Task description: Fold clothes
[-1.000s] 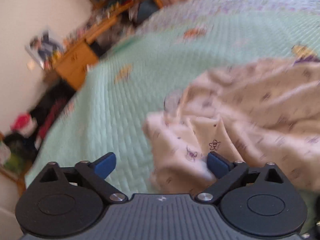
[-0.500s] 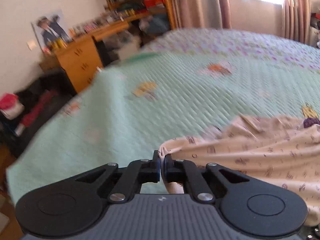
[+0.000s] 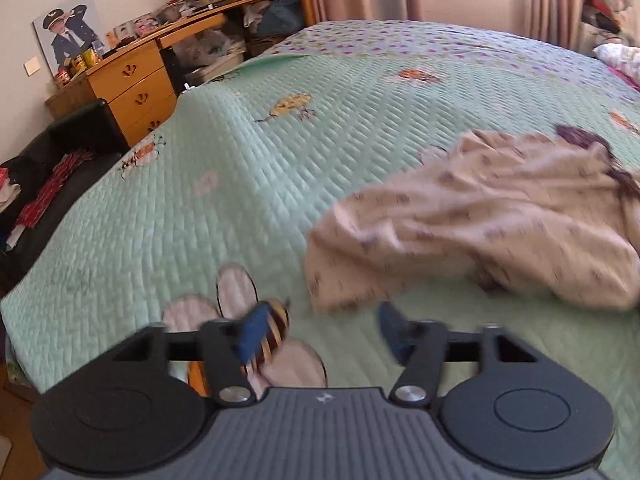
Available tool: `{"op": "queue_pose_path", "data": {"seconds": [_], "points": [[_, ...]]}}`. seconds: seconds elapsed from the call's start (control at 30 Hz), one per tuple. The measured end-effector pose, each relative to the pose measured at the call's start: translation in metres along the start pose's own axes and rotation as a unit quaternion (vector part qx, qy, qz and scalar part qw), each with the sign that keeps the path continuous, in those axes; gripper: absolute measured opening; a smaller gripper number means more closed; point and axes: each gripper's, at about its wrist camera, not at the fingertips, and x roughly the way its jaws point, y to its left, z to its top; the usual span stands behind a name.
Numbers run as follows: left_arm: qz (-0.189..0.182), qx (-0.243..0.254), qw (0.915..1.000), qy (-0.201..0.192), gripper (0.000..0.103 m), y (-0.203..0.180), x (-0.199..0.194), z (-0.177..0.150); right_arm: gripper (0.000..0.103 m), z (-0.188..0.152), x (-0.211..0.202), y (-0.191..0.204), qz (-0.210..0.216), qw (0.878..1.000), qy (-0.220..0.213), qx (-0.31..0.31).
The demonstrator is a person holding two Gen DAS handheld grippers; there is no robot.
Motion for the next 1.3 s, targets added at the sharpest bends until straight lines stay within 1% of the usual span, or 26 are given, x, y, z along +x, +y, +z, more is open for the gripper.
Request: {"op": "queue_pose_path", "data": {"seconds": [0.03,0.07,0.13,0.2,0.23,0.33,0.5,0.57,0.7,0.8,0.87,1.03,1.07,1.17,1.23,1.3], "points": [[-0.006,-0.001,1.0000,-0.005,0.081,-0.002,-0.006,-0.011,0.103,0.000,0.000,0.000,0.000,1.000,0.000,0.000],[-0.011,0.000,0.9999,-0.007,0.084,-0.005,-0.012,-0.022,0.103,0.000,0.000,0.000,0.000,1.000,0.000,0.000],[-0.020,0.002,0.9998,-0.004,0.085,-0.015,-0.018,-0.039,0.103,0.000,0.000,0.000,0.000,1.000,0.000,0.000],[-0.038,0.002,0.9992,0.007,0.085,-0.023,-0.021,-0.053,0.103,0.000,0.000,0.000,0.000,1.000,0.000,0.000],[-0.049,0.000,0.9987,0.015,0.086,-0.026,-0.019,-0.060,0.103,0.000,0.000,0.000,0.000,1.000,0.000,0.000],[-0.065,0.003,0.9973,0.033,0.086,-0.032,-0.014,-0.072,0.103,0.001,0.000,0.000,0.000,1.000,0.000,0.000],[-0.075,0.018,0.9969,0.017,0.086,-0.039,-0.012,-0.071,0.103,0.000,0.000,0.004,-0.009,1.000,0.000,-0.006],[-0.083,0.024,0.9962,0.012,0.086,-0.041,-0.012,-0.071,0.103,0.000,0.000,0.002,-0.005,1.000,-0.001,0.001],[-0.107,0.015,0.9940,0.014,0.086,-0.041,-0.009,-0.072,0.103,-0.002,-0.003,-0.003,0.002,1.000,-0.001,0.020],[-0.115,0.017,0.9932,0.011,0.086,-0.043,-0.007,-0.073,0.103,-0.003,-0.006,-0.003,0.001,1.000,-0.001,0.029],[-0.115,0.021,0.9932,0.005,0.086,-0.045,-0.007,-0.075,0.103,-0.003,-0.004,0.001,-0.006,1.000,0.000,0.025],[-0.123,0.019,0.9922,0.008,0.086,-0.046,0.001,-0.075,0.103,-0.001,-0.001,0.006,-0.022,1.000,0.003,0.017],[-0.125,0.019,0.9919,0.009,0.086,-0.046,0.003,-0.074,0.103,-0.001,-0.001,0.004,-0.020,1.000,0.003,0.020],[-0.126,0.019,0.9917,0.013,0.086,-0.046,0.009,-0.073,0.103,0.002,-0.006,-0.007,0.010,0.999,0.014,0.033],[-0.137,0.013,0.9905,0.008,0.086,-0.044,0.010,-0.071,0.103,0.002,-0.010,-0.013,0.022,0.999,0.021,0.042],[-0.135,0.010,0.9907,0.007,0.086,-0.044,0.012,-0.070,0.103,0.001,-0.016,-0.016,0.033,0.998,0.026,0.052]]}}
